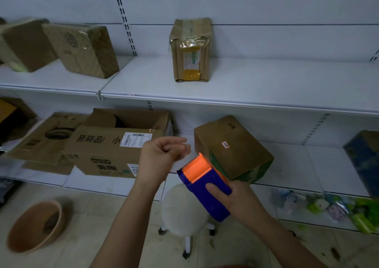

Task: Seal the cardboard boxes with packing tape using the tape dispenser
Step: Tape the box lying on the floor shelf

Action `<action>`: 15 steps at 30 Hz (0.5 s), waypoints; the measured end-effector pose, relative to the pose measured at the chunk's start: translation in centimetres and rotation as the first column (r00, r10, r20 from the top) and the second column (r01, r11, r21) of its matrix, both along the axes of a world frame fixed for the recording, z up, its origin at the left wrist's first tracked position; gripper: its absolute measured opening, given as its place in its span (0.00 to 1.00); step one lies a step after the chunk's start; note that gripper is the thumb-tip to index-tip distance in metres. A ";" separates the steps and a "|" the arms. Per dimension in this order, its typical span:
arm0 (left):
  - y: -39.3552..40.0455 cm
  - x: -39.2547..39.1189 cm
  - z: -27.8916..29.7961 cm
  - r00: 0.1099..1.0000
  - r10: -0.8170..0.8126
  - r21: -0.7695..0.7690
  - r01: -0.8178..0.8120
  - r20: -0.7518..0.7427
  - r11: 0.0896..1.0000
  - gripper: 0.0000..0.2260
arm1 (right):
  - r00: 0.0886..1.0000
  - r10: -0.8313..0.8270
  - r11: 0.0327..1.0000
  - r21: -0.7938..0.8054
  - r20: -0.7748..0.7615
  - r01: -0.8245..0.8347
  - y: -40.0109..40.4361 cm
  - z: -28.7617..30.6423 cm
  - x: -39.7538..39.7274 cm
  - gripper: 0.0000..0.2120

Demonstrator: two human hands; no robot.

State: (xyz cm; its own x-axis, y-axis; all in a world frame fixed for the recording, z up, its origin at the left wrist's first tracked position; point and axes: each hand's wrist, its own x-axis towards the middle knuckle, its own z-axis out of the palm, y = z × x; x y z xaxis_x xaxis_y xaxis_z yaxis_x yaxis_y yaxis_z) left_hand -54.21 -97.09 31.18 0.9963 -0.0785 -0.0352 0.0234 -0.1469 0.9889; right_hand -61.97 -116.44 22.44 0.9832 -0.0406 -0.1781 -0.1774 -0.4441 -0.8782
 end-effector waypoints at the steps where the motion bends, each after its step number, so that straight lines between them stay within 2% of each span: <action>1: 0.5 0.5 0.1 1.000 0.025 -0.033 -0.025 0.000 0.999 0.09 | 1.000 0.000 1.000 -0.018 -0.021 0.000 0.0 -0.1 -0.1 0.48; 3: 1.3 1.5 0.1 0.998 0.055 -0.054 -0.053 0.029 0.997 0.10 | 0.997 -0.015 1.000 -0.021 -0.069 0.013 0.0 -0.6 -0.3 0.47; 5: 1.2 1.6 -0.1 0.996 0.030 0.025 -0.032 0.080 0.999 0.12 | 0.992 -0.070 0.997 -0.025 -0.106 0.068 0.1 -0.9 -0.5 0.42; 7: 0.3 0.8 -0.8 0.993 0.022 0.120 -0.037 0.119 0.992 0.13 | 0.984 -0.149 0.985 -0.103 -0.098 0.139 0.5 -1.1 -0.4 0.36; 9: -1.0 -0.2 -1.9 0.982 0.070 0.211 -0.107 0.175 0.972 0.13 | 0.973 -0.217 0.967 -0.156 -0.081 0.202 1.1 -0.8 -0.3 0.29; 12: -2.2 -1.2 -3.0 0.953 0.129 0.377 -0.230 0.275 0.897 0.14 | 0.966 -0.248 0.959 -0.160 -0.076 0.234 1.5 -1.1 -0.3 0.27; 15: -2.6 -1.5 -3.7 0.918 0.097 0.502 -0.296 0.384 0.812 0.13 | 0.962 -0.256 0.956 -0.171 -0.099 0.237 1.7 -1.3 -0.3 0.27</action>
State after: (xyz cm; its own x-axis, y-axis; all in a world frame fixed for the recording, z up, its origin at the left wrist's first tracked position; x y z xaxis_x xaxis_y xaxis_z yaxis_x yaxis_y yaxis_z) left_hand -55.70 -99.71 27.48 0.9473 0.0534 0.3160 -0.1953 -0.6857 0.7012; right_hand -62.31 -114.74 21.16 0.9111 -0.3157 -0.2651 -0.3976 -0.5032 -0.7673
